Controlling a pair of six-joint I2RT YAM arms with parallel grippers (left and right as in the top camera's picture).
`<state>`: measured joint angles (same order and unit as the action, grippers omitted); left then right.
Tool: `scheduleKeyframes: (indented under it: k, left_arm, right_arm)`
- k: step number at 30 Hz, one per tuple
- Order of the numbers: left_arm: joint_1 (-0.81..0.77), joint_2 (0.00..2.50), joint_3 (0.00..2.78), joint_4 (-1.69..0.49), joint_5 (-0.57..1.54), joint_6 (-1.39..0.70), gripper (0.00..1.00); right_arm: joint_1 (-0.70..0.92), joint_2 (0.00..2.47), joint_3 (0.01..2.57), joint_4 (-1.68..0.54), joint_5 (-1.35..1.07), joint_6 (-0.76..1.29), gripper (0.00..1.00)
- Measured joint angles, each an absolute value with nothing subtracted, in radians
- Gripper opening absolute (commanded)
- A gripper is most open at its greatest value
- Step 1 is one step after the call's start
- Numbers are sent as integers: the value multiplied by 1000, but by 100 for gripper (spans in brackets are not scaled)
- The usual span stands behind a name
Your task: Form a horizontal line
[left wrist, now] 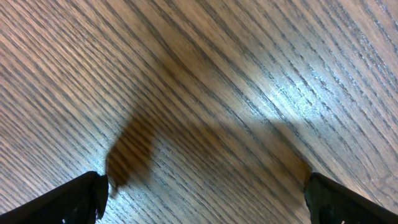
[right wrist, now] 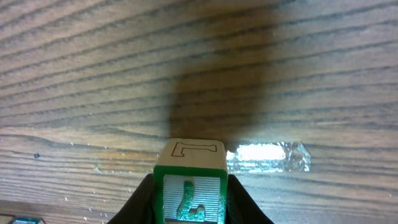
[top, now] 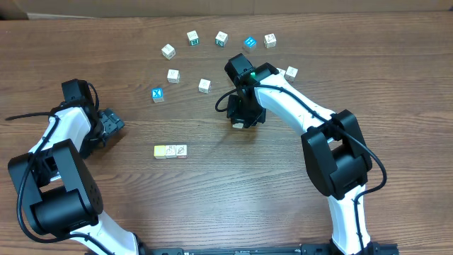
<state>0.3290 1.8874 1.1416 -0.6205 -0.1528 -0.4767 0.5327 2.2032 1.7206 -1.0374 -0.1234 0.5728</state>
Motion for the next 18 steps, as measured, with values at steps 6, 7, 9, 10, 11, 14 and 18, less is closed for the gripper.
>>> scheduleKeyframes:
  k: [6,7,9,10,11,14,18]
  left_arm:
    - [329,1887,1142,-620,-153,-477,99]
    - [329,1887,1142,-620,-153,-477,100]
    - [329,1887,1142,-620,-153,-477,99]
    - [329,1887,1142,-620,-153,-477,100]
    - [329,1887,1142,-620,-153,-477,100]
    - [329,1887,1142,-620,-153,-477,100]
    - [329,1887,1142,-620,-153,-477,100]
  right_arm:
    - [533,2181,1721,-1050,-126,573,7]
    - [533,2178,1721,-1052,-126,573,7]
    - [534,2175,1721,-1055,-126,573,7]
    - [535,2174,1721,-1056,-126,573,7]
    - [537,2174,1721,-1058,-126,573,7]
    - [544,2174,1721,-1059,-126,573,7]
    - [561,2174,1721,-1058,-125,573,7]
